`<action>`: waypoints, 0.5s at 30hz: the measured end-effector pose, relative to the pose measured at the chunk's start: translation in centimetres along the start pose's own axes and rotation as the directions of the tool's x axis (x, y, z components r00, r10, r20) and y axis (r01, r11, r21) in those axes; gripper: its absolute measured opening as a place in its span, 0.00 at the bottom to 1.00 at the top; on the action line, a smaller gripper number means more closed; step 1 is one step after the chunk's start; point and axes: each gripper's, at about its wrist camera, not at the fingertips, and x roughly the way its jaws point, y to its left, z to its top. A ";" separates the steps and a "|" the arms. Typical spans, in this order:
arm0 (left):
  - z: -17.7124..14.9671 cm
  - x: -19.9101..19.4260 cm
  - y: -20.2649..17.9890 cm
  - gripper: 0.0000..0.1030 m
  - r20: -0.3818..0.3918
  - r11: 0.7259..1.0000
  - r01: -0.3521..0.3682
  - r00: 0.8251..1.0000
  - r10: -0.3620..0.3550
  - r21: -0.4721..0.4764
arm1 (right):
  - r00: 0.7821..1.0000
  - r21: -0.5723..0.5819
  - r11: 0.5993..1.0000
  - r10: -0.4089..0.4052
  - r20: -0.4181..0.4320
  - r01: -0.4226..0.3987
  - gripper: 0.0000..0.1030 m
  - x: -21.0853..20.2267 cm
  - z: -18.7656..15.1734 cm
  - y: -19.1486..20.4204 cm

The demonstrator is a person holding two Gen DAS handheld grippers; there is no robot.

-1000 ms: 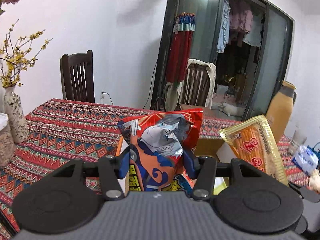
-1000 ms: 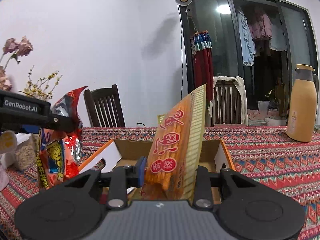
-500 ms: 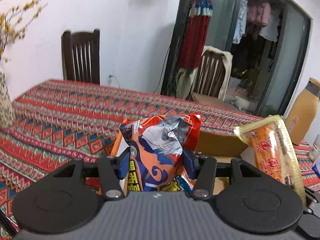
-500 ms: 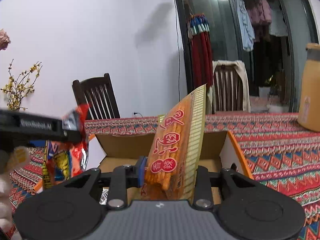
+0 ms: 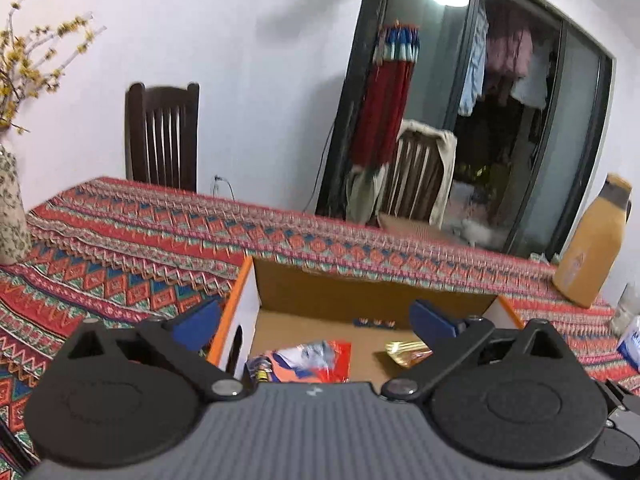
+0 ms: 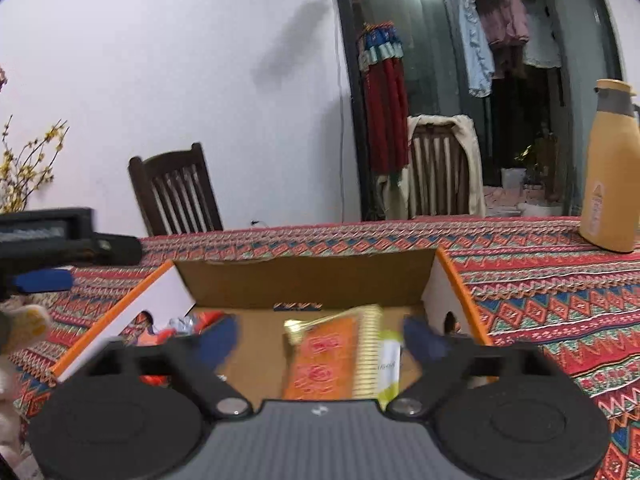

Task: Organize snacks
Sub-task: 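Carry both packets into the orange box and open both tools to release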

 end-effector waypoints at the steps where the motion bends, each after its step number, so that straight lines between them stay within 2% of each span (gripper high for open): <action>1: 0.1 -0.3 0.0 1.00 0.007 1.000 0.001 1.000 -0.001 -0.005 | 1.000 0.007 1.000 -0.006 0.006 0.006 1.00 -0.1 0.0 -0.1; 15: 0.0 -1.2 -0.5 1.00 0.037 1.000 -0.005 0.999 0.005 0.009 | 0.999 0.030 0.999 -0.015 0.043 0.014 1.00 -1.2 0.1 -0.4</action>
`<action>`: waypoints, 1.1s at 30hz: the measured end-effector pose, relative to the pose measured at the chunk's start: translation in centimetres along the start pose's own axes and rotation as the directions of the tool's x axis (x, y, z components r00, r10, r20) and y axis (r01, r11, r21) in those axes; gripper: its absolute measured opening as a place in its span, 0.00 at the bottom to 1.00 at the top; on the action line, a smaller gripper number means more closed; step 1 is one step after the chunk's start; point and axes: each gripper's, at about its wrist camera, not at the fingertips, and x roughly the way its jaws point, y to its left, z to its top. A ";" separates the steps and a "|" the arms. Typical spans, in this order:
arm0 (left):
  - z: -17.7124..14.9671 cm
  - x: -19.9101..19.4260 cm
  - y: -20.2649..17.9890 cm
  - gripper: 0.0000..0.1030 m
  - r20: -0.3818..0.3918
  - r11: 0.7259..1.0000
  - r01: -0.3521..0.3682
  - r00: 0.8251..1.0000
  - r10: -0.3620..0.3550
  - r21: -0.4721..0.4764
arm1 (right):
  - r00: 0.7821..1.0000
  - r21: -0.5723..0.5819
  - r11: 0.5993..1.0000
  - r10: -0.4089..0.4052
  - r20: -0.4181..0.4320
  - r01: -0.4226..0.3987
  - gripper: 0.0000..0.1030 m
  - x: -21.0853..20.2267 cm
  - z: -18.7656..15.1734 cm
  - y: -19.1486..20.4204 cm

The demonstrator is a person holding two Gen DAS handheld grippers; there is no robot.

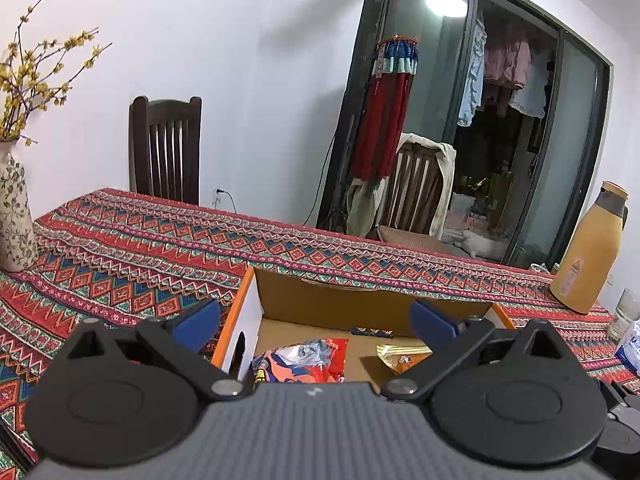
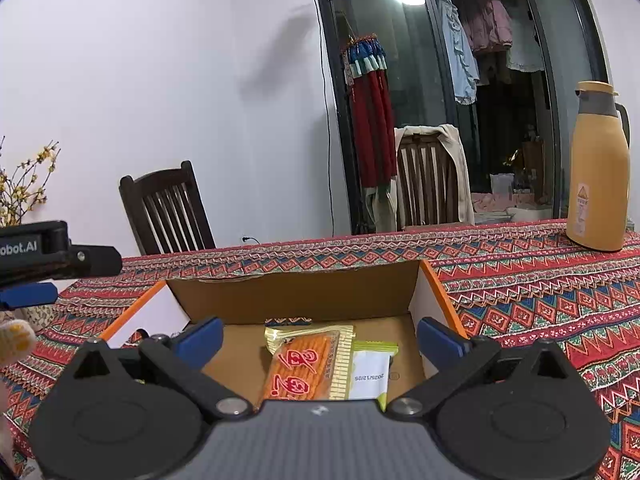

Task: Organize snacks
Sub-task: 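Carry both packets into the orange box and open both tools to release, then move the right tool to the pile and grasp a cracker packet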

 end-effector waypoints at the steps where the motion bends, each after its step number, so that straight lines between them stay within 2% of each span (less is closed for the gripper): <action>1: 0.1 -0.1 -0.2 1.00 0.005 1.000 -0.002 1.000 0.002 0.004 | 1.000 -0.002 1.000 0.001 0.006 -0.001 1.00 -0.2 0.1 0.1; 8: 0.8 -1.9 -0.6 1.00 0.022 1.000 0.003 1.000 -0.004 0.014 | 0.999 -0.017 1.000 -0.013 0.045 0.014 1.00 -2.4 0.9 0.7; 18: 0.1 -6.0 1.4 1.00 0.044 0.999 0.000 0.999 -0.002 0.043 | 0.996 -0.068 0.997 -0.022 0.081 0.027 1.00 -8.1 0.4 0.6; 25: -3.3 -8.4 3.8 1.00 0.037 0.993 -0.032 0.999 0.028 0.115 | 0.996 -0.083 0.994 -0.071 0.050 0.075 1.00 -12.3 -2.0 -1.9; 33: -8.1 -8.7 6.0 1.00 -0.015 0.979 -0.072 0.997 0.076 0.190 | 0.989 -0.072 0.988 -0.142 -0.034 0.139 1.00 -14.9 -5.7 -5.2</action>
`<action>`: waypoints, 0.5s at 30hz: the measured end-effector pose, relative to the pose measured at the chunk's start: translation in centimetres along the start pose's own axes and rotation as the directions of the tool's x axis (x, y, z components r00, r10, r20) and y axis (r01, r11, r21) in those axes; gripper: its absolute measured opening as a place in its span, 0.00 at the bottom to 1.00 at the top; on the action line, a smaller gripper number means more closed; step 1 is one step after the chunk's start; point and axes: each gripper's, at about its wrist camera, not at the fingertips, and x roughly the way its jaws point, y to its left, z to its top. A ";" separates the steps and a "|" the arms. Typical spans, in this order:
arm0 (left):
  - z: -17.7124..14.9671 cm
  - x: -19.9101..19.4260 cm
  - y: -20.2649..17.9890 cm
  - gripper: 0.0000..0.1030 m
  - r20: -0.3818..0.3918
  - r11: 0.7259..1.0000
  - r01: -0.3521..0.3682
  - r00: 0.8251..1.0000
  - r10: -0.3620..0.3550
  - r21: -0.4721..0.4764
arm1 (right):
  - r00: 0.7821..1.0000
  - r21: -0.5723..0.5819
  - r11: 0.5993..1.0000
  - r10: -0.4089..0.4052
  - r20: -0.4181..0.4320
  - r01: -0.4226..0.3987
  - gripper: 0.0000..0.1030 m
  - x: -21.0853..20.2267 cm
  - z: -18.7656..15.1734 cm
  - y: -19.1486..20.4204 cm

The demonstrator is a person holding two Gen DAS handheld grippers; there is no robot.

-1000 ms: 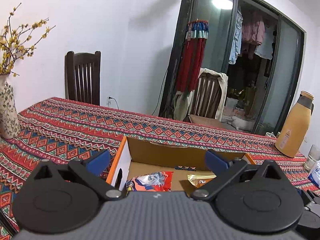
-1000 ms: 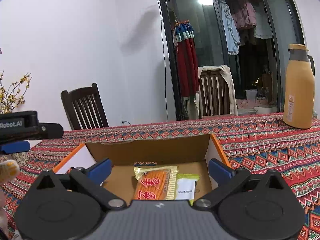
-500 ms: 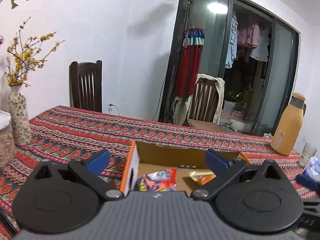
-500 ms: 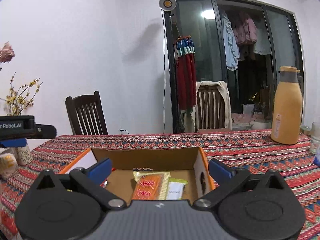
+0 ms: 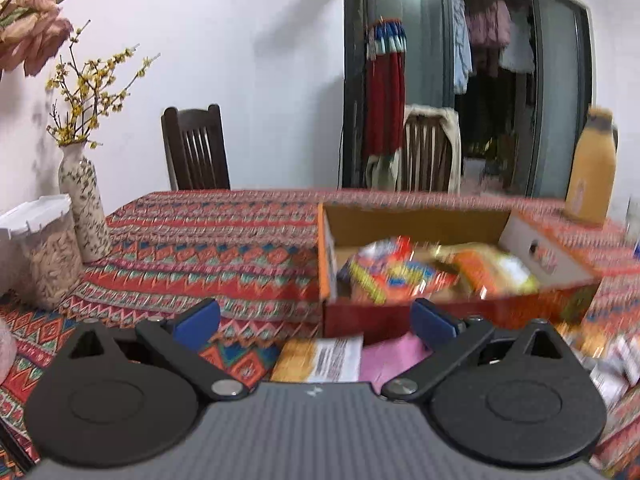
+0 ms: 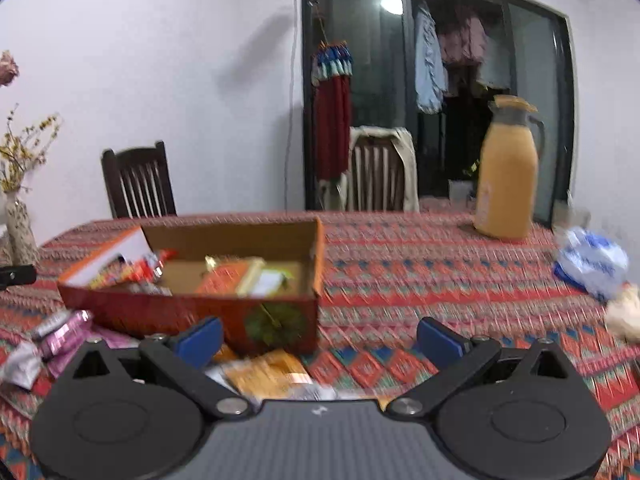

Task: Organize snacks
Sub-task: 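Move the right tool to the pile and grasp a cracker packet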

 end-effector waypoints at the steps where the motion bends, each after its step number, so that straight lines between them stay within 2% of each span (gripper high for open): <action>1: -0.4 0.2 0.1 1.00 -0.009 1.000 -0.006 1.000 0.006 0.008 | 1.000 0.006 1.000 0.000 -0.016 0.000 1.00 -0.1 -0.6 -0.4; 8: -3.5 1.3 0.6 1.00 -0.025 1.000 -0.007 1.000 0.006 -0.022 | 0.998 0.000 1.000 -0.027 -0.059 0.027 1.00 -0.1 -3.1 -2.4; 15: -3.7 1.3 1.2 1.00 -0.007 0.998 -0.022 1.000 0.022 -0.062 | 0.995 0.020 0.998 -0.065 -0.081 0.067 1.00 0.6 -3.3 -4.6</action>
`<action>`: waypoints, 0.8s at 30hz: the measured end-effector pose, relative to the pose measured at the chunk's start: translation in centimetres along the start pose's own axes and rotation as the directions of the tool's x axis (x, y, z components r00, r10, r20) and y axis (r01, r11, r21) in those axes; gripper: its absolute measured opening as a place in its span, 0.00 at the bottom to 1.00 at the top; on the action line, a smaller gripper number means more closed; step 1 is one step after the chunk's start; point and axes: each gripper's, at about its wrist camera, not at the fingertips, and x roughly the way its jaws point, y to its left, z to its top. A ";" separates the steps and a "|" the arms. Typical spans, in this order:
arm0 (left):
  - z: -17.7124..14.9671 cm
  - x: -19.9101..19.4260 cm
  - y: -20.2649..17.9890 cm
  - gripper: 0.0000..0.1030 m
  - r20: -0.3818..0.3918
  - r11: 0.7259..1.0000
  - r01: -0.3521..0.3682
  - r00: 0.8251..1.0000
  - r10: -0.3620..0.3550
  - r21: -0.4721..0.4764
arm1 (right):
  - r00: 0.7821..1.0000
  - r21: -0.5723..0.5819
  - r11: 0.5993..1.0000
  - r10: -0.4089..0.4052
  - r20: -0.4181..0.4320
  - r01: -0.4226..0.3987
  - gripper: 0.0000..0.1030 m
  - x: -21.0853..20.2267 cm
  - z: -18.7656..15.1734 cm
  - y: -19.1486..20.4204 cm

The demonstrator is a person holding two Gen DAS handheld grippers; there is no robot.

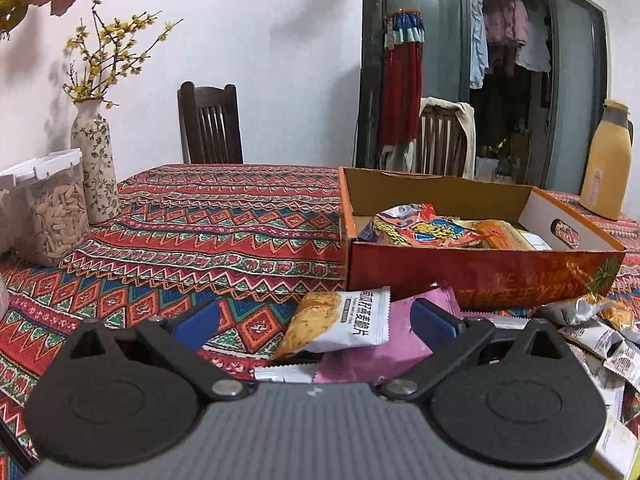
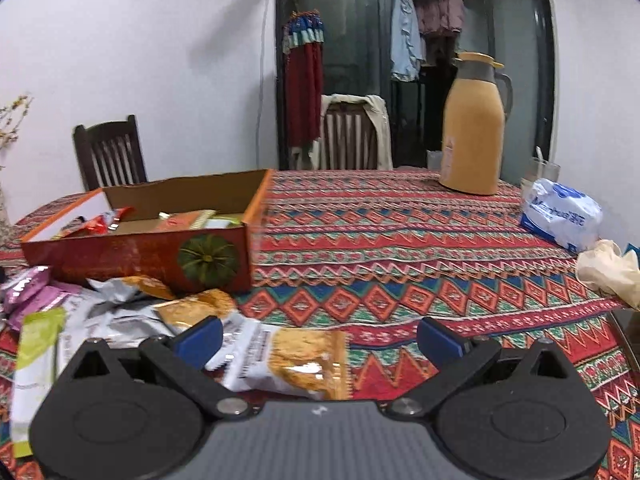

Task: Organize snacks
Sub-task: 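Move the right tool to the pile and grasp a cracker packet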

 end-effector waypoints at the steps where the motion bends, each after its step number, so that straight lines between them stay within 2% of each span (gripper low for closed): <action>1: 0.0 0.0 0.0 1.00 0.001 1.000 -0.001 1.000 0.001 -0.003 | 1.000 0.002 1.000 -0.002 -0.010 0.002 1.00 0.3 -0.1 -0.2; 10: 0.2 0.1 0.6 1.00 -0.008 0.999 0.005 1.000 -0.005 -0.041 | 0.994 0.034 0.998 0.055 -0.097 -0.051 0.99 2.8 0.3 0.5; 12: 0.2 0.1 0.6 1.00 -0.007 0.999 0.006 1.000 -0.006 -0.043 | 0.991 0.048 0.997 0.064 -0.115 -0.059 0.93 3.4 0.4 0.7; 14: 0.2 0.1 0.6 1.00 -0.008 0.999 0.007 1.000 -0.007 -0.044 | 0.989 0.052 0.997 0.063 -0.135 -0.056 0.78 4.0 0.3 0.9; 17: 0.2 0.1 0.6 1.00 -0.009 0.999 0.010 1.000 -0.010 -0.046 | 0.985 0.061 0.997 0.062 -0.162 -0.052 0.67 4.9 0.1 1.0; 24: 0.1 0.1 0.6 1.00 -0.008 0.999 0.012 1.000 -0.012 -0.046 | 0.985 0.034 0.997 0.078 -0.152 -0.074 0.57 4.5 -0.3 1.5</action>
